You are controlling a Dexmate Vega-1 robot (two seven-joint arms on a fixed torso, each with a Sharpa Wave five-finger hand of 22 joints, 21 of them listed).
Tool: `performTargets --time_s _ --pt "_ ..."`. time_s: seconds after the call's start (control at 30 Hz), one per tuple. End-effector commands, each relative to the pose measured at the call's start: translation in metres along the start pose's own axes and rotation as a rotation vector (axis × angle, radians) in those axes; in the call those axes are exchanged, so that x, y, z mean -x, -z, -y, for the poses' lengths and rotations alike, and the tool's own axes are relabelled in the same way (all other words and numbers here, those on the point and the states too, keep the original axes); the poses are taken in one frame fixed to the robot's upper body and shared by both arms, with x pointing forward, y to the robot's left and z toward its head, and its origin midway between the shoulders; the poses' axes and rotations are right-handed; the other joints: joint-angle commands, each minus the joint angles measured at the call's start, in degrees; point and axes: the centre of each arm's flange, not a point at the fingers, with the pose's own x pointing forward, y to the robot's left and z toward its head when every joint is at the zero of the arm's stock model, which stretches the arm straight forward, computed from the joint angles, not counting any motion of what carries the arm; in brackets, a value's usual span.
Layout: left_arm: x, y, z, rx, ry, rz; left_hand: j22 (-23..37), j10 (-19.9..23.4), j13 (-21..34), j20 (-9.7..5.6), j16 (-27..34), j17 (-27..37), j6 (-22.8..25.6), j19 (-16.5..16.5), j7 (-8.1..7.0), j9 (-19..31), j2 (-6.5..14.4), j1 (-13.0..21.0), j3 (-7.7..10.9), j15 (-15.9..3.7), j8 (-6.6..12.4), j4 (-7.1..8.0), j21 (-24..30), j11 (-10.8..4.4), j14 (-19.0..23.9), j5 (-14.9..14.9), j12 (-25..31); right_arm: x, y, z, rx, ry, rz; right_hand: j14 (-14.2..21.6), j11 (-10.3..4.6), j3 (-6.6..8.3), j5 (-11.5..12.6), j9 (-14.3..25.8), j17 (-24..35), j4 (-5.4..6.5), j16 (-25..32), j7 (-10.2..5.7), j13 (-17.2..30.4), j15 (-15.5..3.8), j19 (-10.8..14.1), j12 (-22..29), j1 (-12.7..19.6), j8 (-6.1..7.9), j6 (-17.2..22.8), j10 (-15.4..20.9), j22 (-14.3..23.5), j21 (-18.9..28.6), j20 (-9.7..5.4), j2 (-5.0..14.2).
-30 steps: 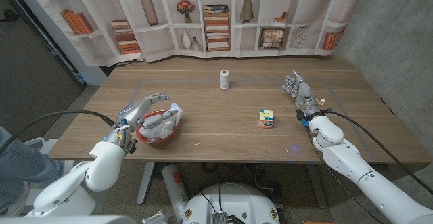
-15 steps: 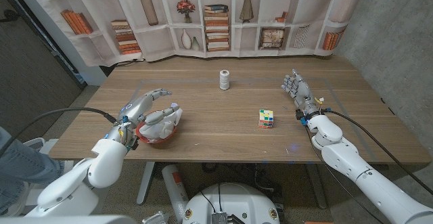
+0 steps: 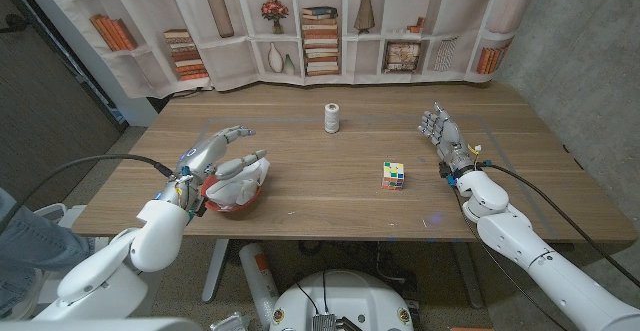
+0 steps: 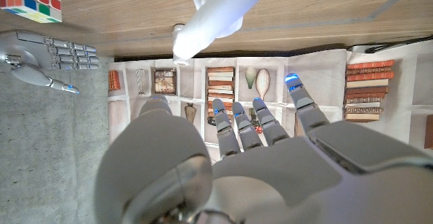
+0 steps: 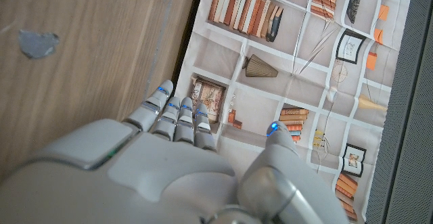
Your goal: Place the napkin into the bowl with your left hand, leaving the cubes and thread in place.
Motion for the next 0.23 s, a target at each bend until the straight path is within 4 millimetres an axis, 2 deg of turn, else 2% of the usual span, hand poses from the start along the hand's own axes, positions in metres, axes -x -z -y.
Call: performTargets --time_s 0.03,0.23 --pt "-0.0027 -0.0008 -0.0013 0.011 -0.001 0.002 0.13 -0.10 0.01 0.47 0.04 0.05 -0.14 -0.19 -0.12 0.10 0.62 -0.03 -0.46 0.09 -0.16 0.28 -0.21 -0.03 -0.52 0.13 0.11 0.0031 -0.0031 -0.0003 0.004 0.003 0.005 0.53 0.19 -0.16 -0.01 0.29 0.15 0.05 -0.03 -0.30 0.17 0.06 0.33 0.27 0.22 0.17 0.44 0.57 0.08 -0.04 0.30 0.57" --pt "-0.0018 0.0007 0.0018 0.030 0.009 -0.003 0.12 -0.30 -0.15 0.50 0.18 -0.14 -0.06 -0.24 -0.05 0.09 0.77 -0.14 -0.52 0.10 -0.11 0.32 -0.35 0.06 -0.60 0.15 0.14 0.0048 -0.0034 -0.0021 0.001 0.002 0.008 0.53 0.11 -0.19 -0.03 0.29 0.15 0.05 -0.04 -0.30 0.17 0.06 0.35 0.30 0.22 0.15 0.41 0.63 0.08 -0.04 0.27 0.58"
